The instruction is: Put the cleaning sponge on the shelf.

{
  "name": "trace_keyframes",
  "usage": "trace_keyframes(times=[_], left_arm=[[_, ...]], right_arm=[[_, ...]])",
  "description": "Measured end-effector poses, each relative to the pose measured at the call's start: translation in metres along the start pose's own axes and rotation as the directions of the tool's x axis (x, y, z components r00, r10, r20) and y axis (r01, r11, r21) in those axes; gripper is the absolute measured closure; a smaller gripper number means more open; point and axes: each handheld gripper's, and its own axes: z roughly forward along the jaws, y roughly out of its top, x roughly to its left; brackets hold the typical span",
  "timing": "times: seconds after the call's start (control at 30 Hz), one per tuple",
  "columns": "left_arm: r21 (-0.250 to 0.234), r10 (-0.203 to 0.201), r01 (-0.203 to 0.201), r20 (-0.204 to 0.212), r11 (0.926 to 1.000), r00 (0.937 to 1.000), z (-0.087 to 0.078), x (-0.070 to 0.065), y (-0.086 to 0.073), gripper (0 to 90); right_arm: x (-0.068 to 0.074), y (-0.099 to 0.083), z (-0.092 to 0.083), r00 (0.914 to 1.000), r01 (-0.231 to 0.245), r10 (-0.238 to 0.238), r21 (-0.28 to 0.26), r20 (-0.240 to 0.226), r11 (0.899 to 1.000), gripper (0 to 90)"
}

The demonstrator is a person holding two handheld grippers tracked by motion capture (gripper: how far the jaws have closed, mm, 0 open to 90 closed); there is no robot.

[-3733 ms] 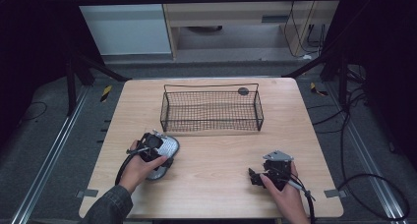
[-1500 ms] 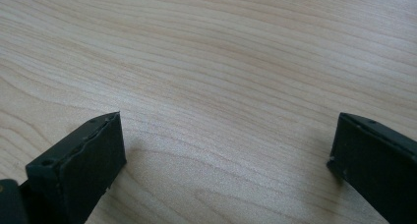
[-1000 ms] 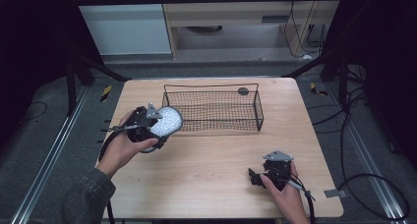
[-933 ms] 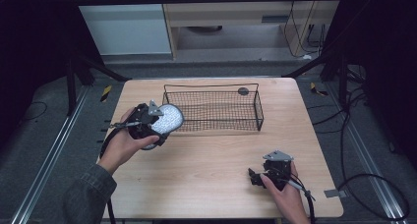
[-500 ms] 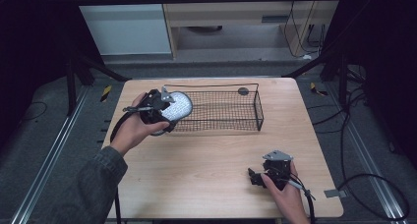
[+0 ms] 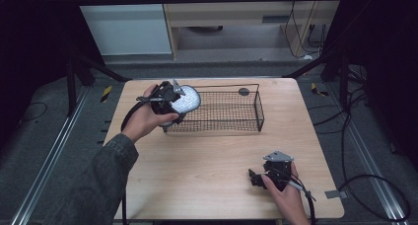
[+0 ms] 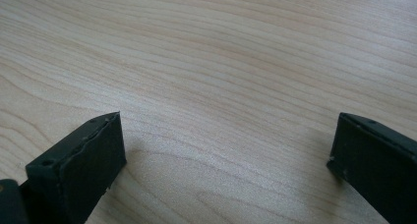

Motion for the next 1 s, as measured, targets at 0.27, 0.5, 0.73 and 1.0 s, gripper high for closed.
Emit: trace_keyframes(times=[0.27,0.5,0.73,1.0], left_arm=[[0.002,-0.004,0.004,-0.002,1.0000,1.0000,0.004,0.002,0.006,8.2],[0.010,0.048,-0.048,-0.020,0.9988,0.9986,0.004,0.004,0.014,8.3],[0.013,0.072,-0.072,-0.027,0.9973,0.9970,0.006,0.001,0.018,8.3],[0.010,0.088,-0.088,-0.026,0.9961,0.9957,0.011,-0.001,0.023,8.2]], right_arm=[[0.000,0.000,0.000,1.0000,0.003,-0.003,0.002,0.001,1.000,0.4],[0.000,0.000,0.000,1.0000,0.001,-0.001,0.002,0.001,1.000,0.4],[0.000,0.000,0.000,1.0000,0.007,-0.007,0.002,0.004,1.000,0.4],[0.000,0.000,0.000,1.0000,-0.001,0.001,0.002,0.001,1.000,0.4]])
